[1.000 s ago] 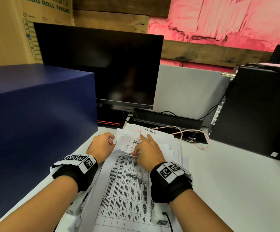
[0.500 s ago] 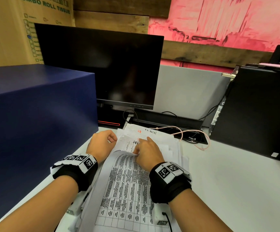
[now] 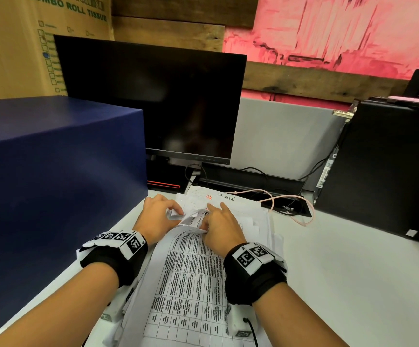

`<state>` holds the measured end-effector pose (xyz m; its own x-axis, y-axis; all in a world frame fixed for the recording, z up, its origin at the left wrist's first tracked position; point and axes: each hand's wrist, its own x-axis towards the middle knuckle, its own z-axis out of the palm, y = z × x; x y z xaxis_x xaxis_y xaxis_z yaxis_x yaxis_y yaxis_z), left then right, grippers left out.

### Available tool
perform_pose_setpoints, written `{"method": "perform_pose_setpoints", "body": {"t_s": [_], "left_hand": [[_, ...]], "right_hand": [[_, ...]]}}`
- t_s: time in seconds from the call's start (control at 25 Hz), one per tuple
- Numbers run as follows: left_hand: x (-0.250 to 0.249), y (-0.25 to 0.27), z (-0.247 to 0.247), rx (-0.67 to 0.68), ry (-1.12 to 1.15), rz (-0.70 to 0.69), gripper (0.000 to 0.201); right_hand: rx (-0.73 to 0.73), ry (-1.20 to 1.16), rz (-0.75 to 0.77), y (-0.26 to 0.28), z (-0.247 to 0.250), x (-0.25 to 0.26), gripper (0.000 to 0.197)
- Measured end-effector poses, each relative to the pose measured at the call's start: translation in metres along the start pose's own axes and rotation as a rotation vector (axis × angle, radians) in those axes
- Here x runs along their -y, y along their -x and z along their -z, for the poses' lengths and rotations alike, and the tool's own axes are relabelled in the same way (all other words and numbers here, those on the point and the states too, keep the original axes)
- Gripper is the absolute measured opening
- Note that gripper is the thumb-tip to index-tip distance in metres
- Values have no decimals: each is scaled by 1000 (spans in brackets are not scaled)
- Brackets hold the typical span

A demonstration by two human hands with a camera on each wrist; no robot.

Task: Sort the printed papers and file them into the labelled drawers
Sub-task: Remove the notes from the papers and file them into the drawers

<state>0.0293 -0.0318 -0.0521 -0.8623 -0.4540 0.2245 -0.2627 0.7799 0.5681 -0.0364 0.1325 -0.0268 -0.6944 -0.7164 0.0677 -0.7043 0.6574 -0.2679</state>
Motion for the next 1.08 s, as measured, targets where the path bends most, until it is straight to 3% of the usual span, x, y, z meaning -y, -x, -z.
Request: {"method": "perform_pose_setpoints", "body": {"t_s": [0.2,0.4,0.6,0.72,0.84,1.0,1.08], "left_hand": [[-6,3,4,-73,175,-27,16],[-7,4,2,-3,253,-44,9],[-9,6,3,8,330,-79,5],[-16,12,13,73,551,-16,11],[-22,25,26,127,720,65,16],[-11,45,45,359,663,86,40],[-15,57,50,429,574,79,32]], "right_hand": [[-131,-56,-80,-2,-1,-1,11],[-142,-138,-55,-2,-5,-3,40],[-128,-51,-22,-8,-9,-7,46],[-133,-59,-26,-9,-12,-7,51],[-144,11,-36,-7,-10,-5,33],[-237,59,-94,-4,6,-9,30],[-240,21,-109,-1,26,-5,30]]}}
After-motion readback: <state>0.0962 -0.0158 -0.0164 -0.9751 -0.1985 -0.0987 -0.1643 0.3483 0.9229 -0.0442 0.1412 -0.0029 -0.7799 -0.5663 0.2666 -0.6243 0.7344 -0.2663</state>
